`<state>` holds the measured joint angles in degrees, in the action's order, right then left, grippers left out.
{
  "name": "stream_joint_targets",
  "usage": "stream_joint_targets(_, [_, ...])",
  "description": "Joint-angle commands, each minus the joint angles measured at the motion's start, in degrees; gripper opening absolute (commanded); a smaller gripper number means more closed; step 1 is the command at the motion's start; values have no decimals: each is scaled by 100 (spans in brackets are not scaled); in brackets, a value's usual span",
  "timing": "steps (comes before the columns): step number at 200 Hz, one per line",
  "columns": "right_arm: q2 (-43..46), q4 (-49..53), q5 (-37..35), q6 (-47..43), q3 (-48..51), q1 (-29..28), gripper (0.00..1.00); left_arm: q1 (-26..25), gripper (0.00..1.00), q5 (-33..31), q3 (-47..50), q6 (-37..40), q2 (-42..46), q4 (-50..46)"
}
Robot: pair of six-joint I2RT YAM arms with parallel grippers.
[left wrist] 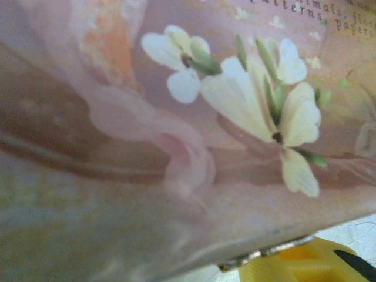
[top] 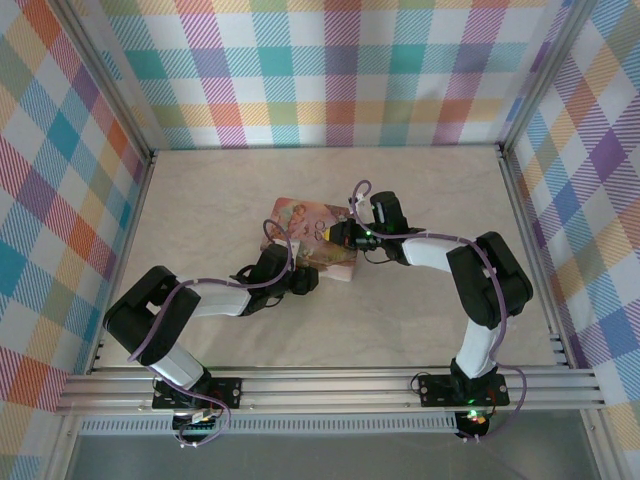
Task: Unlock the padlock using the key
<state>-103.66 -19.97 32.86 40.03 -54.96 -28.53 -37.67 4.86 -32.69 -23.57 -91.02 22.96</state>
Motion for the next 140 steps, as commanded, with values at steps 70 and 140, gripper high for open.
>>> stream_joint_targets(70, [-180, 814, -156, 13, 242, -156, 0, 38, 35, -117, -114, -146, -30, 594])
stream_joint_targets(140, [-120, 816, -151, 22, 239, -161, 0, 27, 30, -102, -115, -246, -52, 595])
